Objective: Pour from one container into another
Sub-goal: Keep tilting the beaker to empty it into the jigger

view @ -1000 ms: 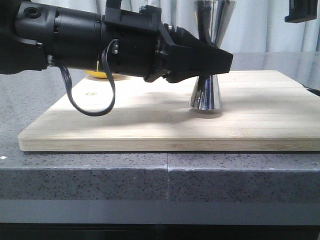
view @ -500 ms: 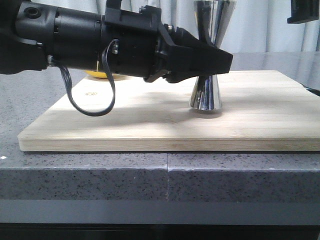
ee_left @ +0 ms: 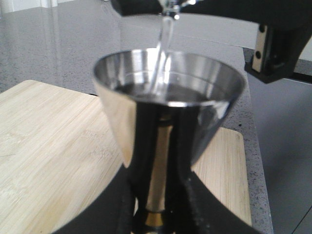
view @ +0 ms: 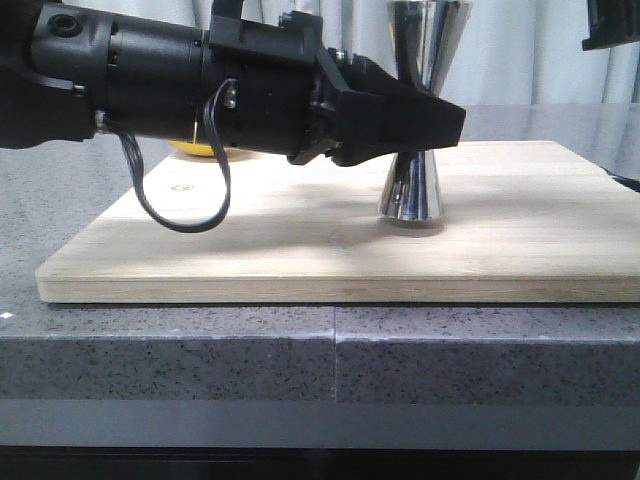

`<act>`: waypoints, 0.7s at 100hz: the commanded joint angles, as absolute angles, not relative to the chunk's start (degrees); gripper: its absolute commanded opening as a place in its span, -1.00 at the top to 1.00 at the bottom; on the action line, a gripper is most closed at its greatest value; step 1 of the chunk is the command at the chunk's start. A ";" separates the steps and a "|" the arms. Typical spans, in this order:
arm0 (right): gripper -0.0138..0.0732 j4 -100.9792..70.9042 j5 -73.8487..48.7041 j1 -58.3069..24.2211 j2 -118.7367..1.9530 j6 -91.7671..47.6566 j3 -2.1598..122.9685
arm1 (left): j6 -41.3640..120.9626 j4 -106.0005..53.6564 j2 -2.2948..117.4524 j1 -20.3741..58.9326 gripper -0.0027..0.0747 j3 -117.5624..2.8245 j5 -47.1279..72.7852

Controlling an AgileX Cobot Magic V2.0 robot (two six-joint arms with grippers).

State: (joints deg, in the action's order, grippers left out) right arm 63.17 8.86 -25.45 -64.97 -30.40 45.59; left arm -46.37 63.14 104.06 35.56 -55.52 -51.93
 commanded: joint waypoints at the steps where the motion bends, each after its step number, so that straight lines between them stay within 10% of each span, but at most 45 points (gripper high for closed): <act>1: 0.15 63.70 10.55 -25.58 -63.80 -30.59 47.81 | -46.76 60.39 100.69 35.55 0.99 -56.92 -56.23; 70: 0.15 65.42 9.59 -25.58 -63.80 -30.59 47.81 | -46.76 60.39 100.69 35.55 0.99 -56.92 -56.23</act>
State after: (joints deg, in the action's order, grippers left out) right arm 65.62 8.24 -25.45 -64.97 -30.40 45.59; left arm -46.37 63.14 104.06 35.56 -55.52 -51.93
